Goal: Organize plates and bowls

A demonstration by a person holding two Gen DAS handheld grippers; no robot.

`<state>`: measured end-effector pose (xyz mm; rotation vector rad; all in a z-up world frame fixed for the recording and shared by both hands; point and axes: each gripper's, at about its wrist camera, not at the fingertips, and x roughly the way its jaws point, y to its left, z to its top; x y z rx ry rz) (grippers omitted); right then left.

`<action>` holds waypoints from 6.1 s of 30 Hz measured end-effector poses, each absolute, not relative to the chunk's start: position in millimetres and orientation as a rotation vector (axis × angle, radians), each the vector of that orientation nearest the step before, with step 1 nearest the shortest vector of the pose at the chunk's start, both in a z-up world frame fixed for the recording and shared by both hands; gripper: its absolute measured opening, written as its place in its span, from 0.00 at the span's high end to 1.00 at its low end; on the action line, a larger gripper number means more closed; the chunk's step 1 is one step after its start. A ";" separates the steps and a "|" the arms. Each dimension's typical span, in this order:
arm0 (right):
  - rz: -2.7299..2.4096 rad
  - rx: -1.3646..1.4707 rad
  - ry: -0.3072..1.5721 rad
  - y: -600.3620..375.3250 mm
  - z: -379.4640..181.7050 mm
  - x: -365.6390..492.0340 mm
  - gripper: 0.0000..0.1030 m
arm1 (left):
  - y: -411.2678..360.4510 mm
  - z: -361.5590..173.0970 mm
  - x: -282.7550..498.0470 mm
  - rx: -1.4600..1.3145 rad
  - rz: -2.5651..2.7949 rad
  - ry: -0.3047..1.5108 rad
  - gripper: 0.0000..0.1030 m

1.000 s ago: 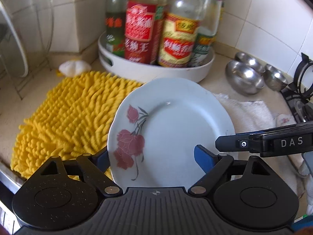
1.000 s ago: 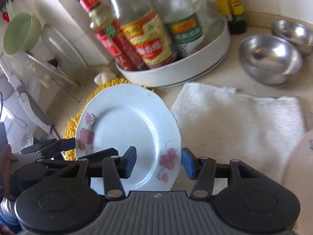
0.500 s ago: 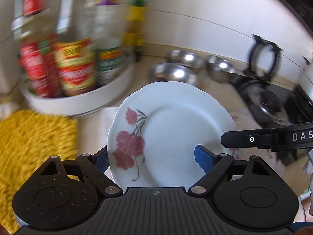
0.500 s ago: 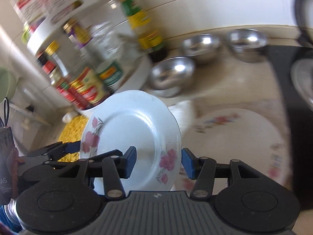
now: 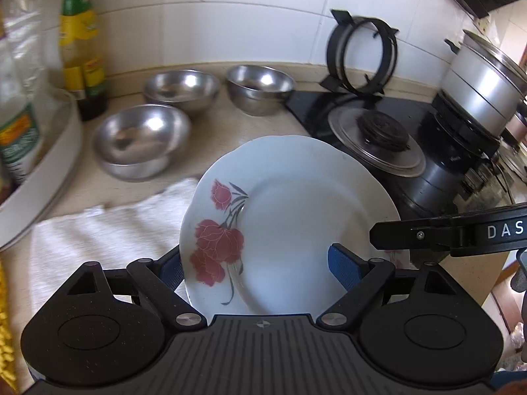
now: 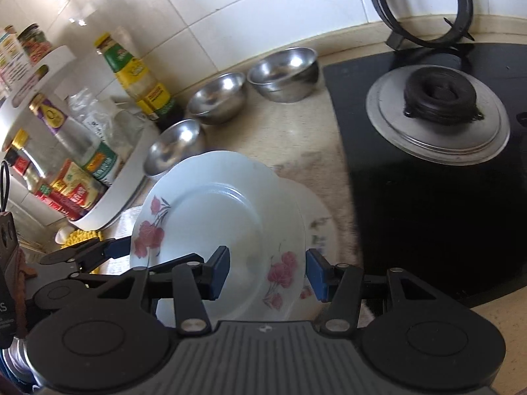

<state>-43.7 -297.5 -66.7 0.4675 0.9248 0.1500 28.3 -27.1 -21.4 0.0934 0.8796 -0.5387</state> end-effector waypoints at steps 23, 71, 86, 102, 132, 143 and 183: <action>0.170 0.369 0.874 -309.6 -60.6 -5.5 0.45 | -36.5 -22.3 52.2 0.095 -0.496 0.858 0.13; 0.478 0.401 1.083 -256.5 -74.4 163.3 0.60 | -14.0 -44.6 166.5 -0.017 -0.259 0.929 0.31; 0.332 0.420 1.082 -317.3 -72.5 141.5 0.60 | -46.7 -43.2 161.6 0.025 -0.353 0.916 0.27; 0.374 0.239 0.966 -300.7 -32.0 218.8 0.60 | -21.5 -13.8 200.8 -0.005 -0.205 0.844 0.18; 0.343 0.431 1.103 -265.6 -82.7 273.5 0.55 | -23.5 -40.9 261.7 0.047 -0.112 0.899 0.17; 0.337 0.356 1.109 -248.1 -77.1 309.3 0.48 | -35.0 -49.1 269.9 0.045 -0.189 0.919 0.19; 0.448 0.315 1.103 -246.2 -61.8 304.4 0.50 | -32.4 -30.7 258.6 0.069 -0.175 0.879 0.25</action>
